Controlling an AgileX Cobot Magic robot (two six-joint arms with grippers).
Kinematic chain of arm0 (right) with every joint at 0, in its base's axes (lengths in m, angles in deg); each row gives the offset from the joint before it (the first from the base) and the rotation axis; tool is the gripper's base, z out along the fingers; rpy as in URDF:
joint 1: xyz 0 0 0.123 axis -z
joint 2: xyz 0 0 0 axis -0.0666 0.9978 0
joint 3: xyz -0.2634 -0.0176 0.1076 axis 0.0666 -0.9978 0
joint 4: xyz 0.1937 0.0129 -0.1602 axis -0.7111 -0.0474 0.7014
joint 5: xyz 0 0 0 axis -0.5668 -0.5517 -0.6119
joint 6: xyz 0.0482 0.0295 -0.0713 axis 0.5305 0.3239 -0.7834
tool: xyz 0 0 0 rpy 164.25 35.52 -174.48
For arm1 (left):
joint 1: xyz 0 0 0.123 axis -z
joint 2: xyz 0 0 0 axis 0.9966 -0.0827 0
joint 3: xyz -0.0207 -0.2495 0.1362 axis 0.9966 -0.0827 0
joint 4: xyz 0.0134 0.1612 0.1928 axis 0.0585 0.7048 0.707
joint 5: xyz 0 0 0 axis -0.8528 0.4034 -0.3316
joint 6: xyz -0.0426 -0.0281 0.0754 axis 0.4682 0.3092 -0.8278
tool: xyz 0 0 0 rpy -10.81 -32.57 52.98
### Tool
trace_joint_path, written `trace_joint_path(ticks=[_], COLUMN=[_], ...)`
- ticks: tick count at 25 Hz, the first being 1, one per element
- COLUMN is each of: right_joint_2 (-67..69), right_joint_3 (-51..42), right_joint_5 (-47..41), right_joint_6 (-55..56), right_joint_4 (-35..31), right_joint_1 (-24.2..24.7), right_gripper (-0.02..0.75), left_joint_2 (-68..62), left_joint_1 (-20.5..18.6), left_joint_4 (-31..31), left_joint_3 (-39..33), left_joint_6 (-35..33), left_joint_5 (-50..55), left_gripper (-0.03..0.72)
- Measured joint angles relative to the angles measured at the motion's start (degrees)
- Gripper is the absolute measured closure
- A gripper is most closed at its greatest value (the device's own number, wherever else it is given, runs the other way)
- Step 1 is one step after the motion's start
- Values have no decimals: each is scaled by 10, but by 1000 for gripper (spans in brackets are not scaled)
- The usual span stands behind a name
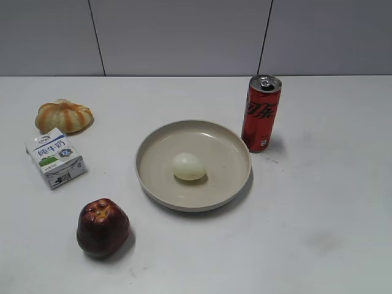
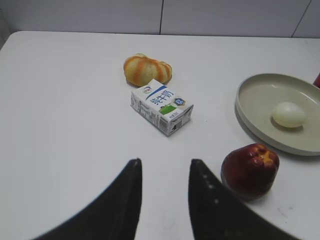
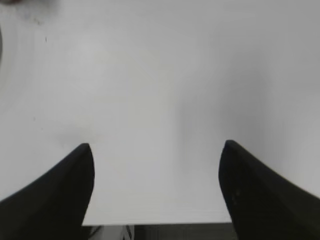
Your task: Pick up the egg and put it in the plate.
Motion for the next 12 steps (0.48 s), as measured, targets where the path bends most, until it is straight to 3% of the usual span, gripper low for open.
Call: trace_joint_path(ticks=[4, 8, 12], right_joint_2=[-122, -269, -406], right_joint_3=[-152, -309, -406], right_joint_5=[9, 76, 92], right_joint_6=[-9, -10, -10], right_joint_4=[0, 0, 0], right_joint_1=[0, 0, 0], right_gripper=[179, 198, 202], left_joint_2=[0, 0, 0], left_joint_1=[0, 0, 0], left_joint_4=[0, 0, 0], left_joint_3=[0, 0, 0], left_joint_6=[0, 0, 1], left_joint_5=[0, 0, 0], left_gripper=[456, 456, 456])
